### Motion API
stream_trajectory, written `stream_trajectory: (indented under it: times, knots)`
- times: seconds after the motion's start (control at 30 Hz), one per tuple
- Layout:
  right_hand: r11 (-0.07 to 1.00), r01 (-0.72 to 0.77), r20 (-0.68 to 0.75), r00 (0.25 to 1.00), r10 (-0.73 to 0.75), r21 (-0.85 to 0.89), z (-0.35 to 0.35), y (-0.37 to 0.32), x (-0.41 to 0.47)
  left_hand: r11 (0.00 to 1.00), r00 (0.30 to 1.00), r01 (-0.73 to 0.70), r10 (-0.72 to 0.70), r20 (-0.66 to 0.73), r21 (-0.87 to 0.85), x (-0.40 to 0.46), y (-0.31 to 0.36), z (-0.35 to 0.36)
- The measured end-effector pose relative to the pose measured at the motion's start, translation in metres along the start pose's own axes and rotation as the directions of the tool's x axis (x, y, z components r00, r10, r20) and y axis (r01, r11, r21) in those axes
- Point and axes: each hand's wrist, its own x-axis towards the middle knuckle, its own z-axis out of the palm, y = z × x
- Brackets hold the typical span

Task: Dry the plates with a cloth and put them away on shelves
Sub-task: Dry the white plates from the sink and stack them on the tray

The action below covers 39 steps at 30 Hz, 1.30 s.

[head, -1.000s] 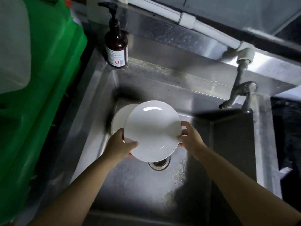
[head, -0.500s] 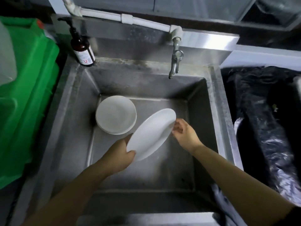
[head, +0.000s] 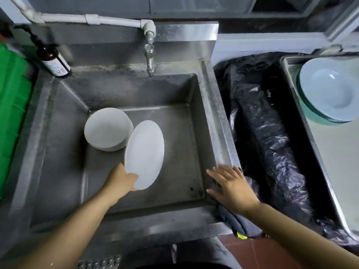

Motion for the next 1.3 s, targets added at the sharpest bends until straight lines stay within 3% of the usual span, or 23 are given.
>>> stream_trajectory:
  times: [0.1, 0.23, 0.4, 0.47, 0.53, 0.6, 0.7, 0.8, 0.9, 1.0, 1.13, 1.3]
  knots:
    - [0.985, -0.016, 0.049, 0.998, 0.025, -0.172, 0.014, 0.016, -0.045, 0.996, 0.998, 0.055, -0.056, -0.017, -0.072, -0.007, 0.000, 0.008]
    - [0.974, -0.007, 0.099, 0.995, 0.030, -0.226, 0.030, 0.028, -0.070, 0.975, 0.996, 0.082, -0.088, -0.019, -0.204, -0.020, 0.003, 0.014]
    - [0.962, 0.014, 0.186, 0.982, 0.039, -0.274, 0.026, 0.024, -0.054, 0.917, 0.996, 0.013, 0.022, 0.083, -0.399, -0.043, 0.015, 0.015]
    - [0.953, 0.073, 0.105, 0.993, -0.044, -0.294, 0.016, 0.023, -0.049, 0.890, 0.988, -0.015, 0.084, 0.132, -0.456, -0.049, 0.023, 0.011]
    - [0.991, 0.041, 0.054, 0.998, -0.035, -0.127, -0.002, 0.021, -0.040, 0.865, 0.978, -0.025, 0.126, 0.169, -0.501, -0.054, 0.032, 0.004]
    - [0.987, -0.086, 0.009, 0.996, 0.085, 0.134, -0.025, 0.011, -0.028, 0.845, 0.964, -0.037, 0.170, 0.202, -0.534, -0.059, 0.044, -0.006]
    - [0.827, -0.219, -0.094, 0.946, 0.309, 0.518, -0.063, -0.022, -0.005, 0.831, 0.945, -0.090, 0.245, 0.215, -0.549, -0.068, 0.062, -0.022]
    - [0.483, -0.178, -0.066, 0.893, 0.445, 0.857, -0.099, -0.063, 0.017, 0.826, 0.931, -0.139, 0.297, 0.213, -0.546, -0.077, 0.079, -0.039]
    - [0.173, -0.112, 0.017, 0.879, 0.476, 0.978, -0.123, -0.098, 0.034, 0.835, 0.905, -0.200, 0.358, 0.230, -0.512, -0.084, 0.095, -0.058]
    - [-0.001, -0.028, 0.024, 0.858, 0.512, 1.000, -0.139, -0.125, 0.040, 0.832, 0.885, -0.262, 0.409, 0.222, -0.489, -0.089, 0.107, -0.077]
    - [-0.068, 0.057, -0.013, 0.855, 0.518, 0.996, -0.154, -0.151, 0.040, 0.830, 0.847, -0.269, 0.445, 0.290, -0.489, -0.096, 0.118, -0.104]
    - [0.004, 0.115, -0.099, 0.840, 0.534, 0.993, -0.168, -0.171, 0.046, 0.817, 0.827, -0.300, 0.480, 0.292, -0.492, -0.099, 0.129, -0.126]
